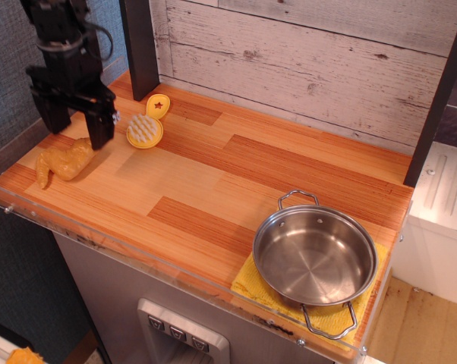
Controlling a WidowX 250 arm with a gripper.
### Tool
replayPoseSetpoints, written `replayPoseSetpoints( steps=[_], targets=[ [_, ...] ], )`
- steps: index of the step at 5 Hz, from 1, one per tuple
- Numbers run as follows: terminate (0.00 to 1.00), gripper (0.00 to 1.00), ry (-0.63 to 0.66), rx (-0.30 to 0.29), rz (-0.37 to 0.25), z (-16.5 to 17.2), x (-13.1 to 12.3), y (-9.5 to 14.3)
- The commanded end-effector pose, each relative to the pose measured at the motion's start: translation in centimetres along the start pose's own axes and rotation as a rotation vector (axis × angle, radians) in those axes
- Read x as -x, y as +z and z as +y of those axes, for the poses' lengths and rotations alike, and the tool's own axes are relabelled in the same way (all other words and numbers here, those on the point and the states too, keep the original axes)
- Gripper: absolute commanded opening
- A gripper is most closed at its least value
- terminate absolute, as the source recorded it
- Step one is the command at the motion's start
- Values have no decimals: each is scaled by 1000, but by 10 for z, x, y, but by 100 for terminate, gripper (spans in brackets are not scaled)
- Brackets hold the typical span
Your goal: Put the wing behind the pot.
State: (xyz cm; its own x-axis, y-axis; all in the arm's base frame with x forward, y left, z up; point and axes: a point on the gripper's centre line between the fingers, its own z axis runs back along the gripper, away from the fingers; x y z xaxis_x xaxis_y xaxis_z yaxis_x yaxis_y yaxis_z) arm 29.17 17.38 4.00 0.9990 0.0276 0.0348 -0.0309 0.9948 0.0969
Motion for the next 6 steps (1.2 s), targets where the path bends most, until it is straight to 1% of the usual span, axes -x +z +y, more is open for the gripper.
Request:
replayPoseSetpoints(
  steps=[1,2,3,4,5,6],
  targets=[
    [0,100,-35,-65,-26,5,-10,-14],
    [0,100,-51,-89,-15,6,-13,-23],
    [0,100,-47,-77,-7,8,-12,-31],
    [0,0,-21,-64,-43,9,-10,-24],
    [0,0,-5,-59,-59,8,-9,-18],
    [0,0,20,-50,-60,7,-8,-14]
  ],
)
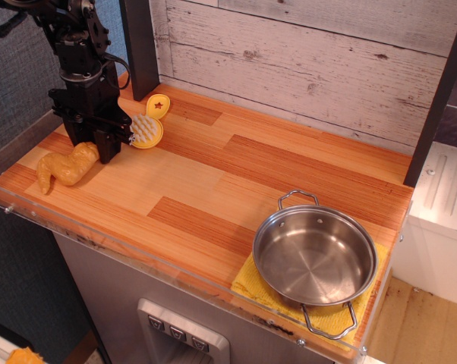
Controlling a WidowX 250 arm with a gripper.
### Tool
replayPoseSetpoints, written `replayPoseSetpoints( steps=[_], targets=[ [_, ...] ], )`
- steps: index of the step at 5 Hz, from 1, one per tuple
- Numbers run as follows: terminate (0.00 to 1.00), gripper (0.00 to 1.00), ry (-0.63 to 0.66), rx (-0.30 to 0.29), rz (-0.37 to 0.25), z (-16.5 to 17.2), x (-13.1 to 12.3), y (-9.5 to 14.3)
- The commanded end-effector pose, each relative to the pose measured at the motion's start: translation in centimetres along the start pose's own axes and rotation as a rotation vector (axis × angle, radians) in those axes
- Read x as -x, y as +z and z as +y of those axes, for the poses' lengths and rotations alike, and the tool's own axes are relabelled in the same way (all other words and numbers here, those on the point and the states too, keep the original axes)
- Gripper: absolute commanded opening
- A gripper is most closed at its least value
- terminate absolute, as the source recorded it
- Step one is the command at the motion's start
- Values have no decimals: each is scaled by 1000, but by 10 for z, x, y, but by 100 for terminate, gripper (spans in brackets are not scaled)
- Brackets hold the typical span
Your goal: Put the wing behind the pot.
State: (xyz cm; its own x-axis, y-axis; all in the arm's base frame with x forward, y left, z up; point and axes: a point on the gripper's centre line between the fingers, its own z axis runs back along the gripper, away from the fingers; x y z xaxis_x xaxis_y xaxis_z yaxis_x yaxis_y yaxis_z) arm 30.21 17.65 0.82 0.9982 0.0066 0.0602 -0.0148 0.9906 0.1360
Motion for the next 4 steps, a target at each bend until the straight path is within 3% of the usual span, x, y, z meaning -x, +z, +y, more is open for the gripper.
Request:
replayPoseSetpoints(
  steps=[1,3,4],
  targets=[
    [0,0,100,-7,-60,11,0,40],
    [0,0,238,8,-150,14,-8,101],
    [0,0,285,54,-116,-5,-24,108]
  ],
)
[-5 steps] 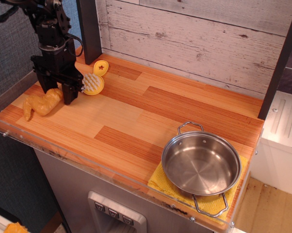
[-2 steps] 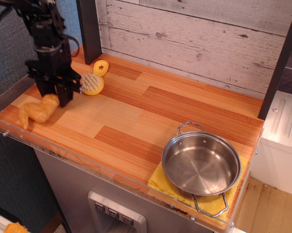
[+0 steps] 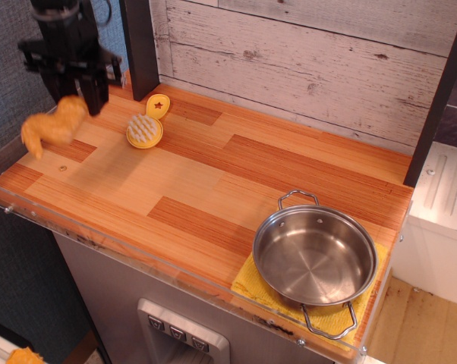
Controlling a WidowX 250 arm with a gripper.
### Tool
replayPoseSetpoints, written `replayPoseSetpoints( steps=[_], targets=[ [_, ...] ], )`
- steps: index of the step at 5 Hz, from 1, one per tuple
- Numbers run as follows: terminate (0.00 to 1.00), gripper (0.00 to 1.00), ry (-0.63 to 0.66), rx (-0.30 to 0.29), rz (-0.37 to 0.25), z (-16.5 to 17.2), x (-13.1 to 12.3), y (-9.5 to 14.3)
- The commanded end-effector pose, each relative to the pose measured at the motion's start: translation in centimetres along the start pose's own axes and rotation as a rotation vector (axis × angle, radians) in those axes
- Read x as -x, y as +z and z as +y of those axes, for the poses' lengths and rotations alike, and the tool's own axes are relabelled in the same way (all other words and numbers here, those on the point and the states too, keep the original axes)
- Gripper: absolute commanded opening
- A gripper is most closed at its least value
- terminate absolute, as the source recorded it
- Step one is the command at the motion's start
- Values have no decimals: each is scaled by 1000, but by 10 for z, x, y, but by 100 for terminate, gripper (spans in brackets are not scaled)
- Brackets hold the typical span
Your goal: Put the wing behind the pot.
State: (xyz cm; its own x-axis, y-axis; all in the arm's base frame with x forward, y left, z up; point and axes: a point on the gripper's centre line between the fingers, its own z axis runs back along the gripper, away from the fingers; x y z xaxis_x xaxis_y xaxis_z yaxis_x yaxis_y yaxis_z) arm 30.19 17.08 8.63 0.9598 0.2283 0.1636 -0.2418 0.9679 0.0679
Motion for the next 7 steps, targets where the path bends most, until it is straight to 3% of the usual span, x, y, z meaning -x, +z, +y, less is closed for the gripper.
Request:
replayPoseSetpoints(
  steps=[1,3,4,5,7],
  targets=[
    [0,0,75,38,-13,-65,-35,24],
    [0,0,21,23,-55,-159,-46,33],
    [0,0,55,-18,-91,-199,-46,22],
    [0,0,99,-23,-100,-221,-48,5],
    [0,0,107,56,-172,-254,-55,-28]
  ],
)
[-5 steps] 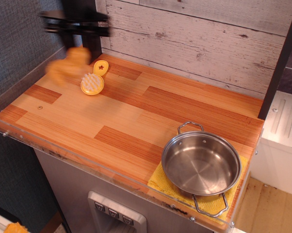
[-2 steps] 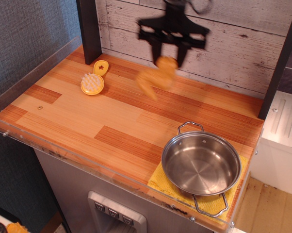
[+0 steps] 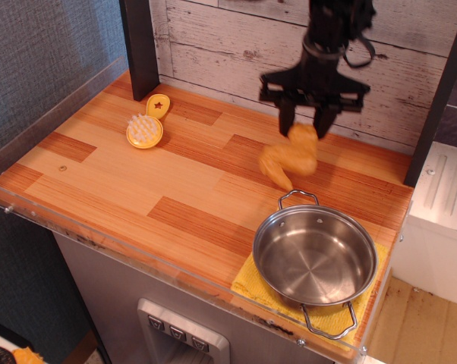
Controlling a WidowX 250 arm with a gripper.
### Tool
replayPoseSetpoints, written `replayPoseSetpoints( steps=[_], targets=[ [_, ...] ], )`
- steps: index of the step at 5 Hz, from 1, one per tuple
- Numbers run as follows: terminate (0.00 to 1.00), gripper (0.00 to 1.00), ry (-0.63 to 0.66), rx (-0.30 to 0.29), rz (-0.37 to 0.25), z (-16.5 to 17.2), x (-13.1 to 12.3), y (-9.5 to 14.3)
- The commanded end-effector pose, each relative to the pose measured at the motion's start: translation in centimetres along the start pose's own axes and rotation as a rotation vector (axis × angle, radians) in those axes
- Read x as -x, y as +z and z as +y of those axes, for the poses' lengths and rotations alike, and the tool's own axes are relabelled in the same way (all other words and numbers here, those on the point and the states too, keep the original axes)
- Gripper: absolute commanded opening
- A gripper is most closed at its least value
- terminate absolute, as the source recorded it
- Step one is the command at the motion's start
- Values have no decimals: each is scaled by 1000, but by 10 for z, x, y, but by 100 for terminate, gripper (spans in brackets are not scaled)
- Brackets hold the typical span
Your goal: Put the wing behind the pot.
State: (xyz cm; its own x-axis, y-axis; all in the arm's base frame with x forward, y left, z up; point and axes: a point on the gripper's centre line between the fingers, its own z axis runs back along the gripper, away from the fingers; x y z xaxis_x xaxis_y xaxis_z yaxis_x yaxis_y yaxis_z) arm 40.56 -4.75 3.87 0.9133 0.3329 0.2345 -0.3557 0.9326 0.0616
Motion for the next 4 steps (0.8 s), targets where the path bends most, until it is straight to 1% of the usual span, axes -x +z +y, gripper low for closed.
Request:
replayPoseSetpoints(
  steps=[1,2,3,4],
  targets=[
    [0,0,-2,126,-107,-13,-12,3],
    [0,100,-19,134,-117,-11,-9,7],
    [0,100,-13,156,-128,-8,-10,19],
    [0,100,-30,189,-155,3,-18,49]
  ],
)
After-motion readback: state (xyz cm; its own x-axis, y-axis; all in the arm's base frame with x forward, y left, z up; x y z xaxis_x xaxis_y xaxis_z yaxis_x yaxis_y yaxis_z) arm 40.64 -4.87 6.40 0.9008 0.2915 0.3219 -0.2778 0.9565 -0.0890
